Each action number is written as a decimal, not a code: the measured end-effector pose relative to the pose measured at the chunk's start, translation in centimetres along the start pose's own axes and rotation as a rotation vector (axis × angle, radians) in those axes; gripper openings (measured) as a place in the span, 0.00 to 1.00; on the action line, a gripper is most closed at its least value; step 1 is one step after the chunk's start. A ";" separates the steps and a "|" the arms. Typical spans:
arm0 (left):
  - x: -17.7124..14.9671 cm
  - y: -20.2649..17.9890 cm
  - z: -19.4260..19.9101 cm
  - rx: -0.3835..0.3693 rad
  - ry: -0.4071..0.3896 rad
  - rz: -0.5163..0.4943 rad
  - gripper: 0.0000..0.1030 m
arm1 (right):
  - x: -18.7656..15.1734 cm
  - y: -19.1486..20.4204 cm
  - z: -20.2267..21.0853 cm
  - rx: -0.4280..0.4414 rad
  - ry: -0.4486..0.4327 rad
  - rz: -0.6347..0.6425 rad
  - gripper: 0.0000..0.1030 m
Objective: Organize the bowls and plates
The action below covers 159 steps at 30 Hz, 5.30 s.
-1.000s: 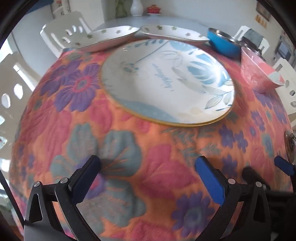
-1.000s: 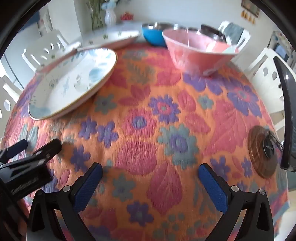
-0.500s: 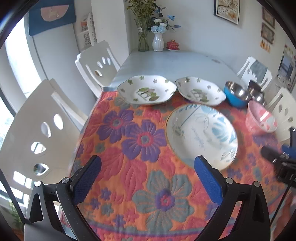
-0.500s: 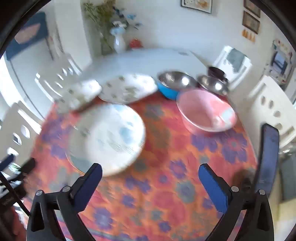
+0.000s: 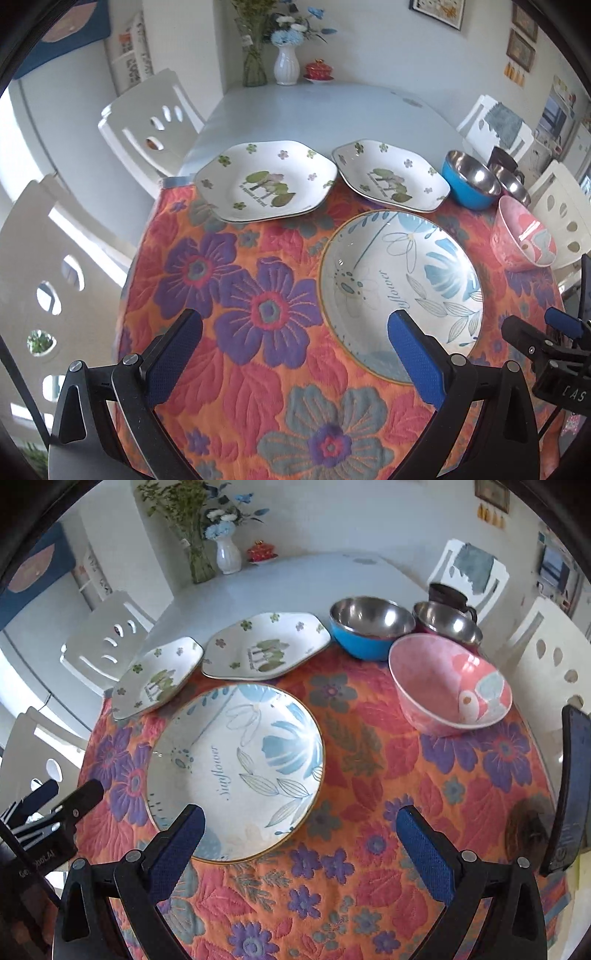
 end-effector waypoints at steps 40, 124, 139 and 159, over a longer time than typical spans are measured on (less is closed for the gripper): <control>1.4 -0.5 -6.4 -0.067 0.164 0.100 0.92 | 0.8 -3.1 -6.2 0.152 0.088 -0.087 0.71; 1.9 9.8 9.7 -0.040 -0.143 0.260 0.64 | 3.1 6.6 3.6 0.344 -0.036 0.231 0.55; 12.3 13.8 -8.1 -0.153 0.094 0.162 0.61 | 13.2 13.3 -10.5 0.310 0.101 -0.066 0.50; 14.0 13.9 -18.8 -0.288 0.170 0.202 0.34 | 14.4 14.8 -19.4 0.269 0.158 0.013 0.24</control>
Point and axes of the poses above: each gripper's, at about its wrist camera, not at the fingertips, and z roughly against the way its jaws point, y to its left, x to its top, the point moved 4 cm from there along -z, roughly the way its jaws point, and after that the axes turned 6 degrees about z, right-handed, at the moved point
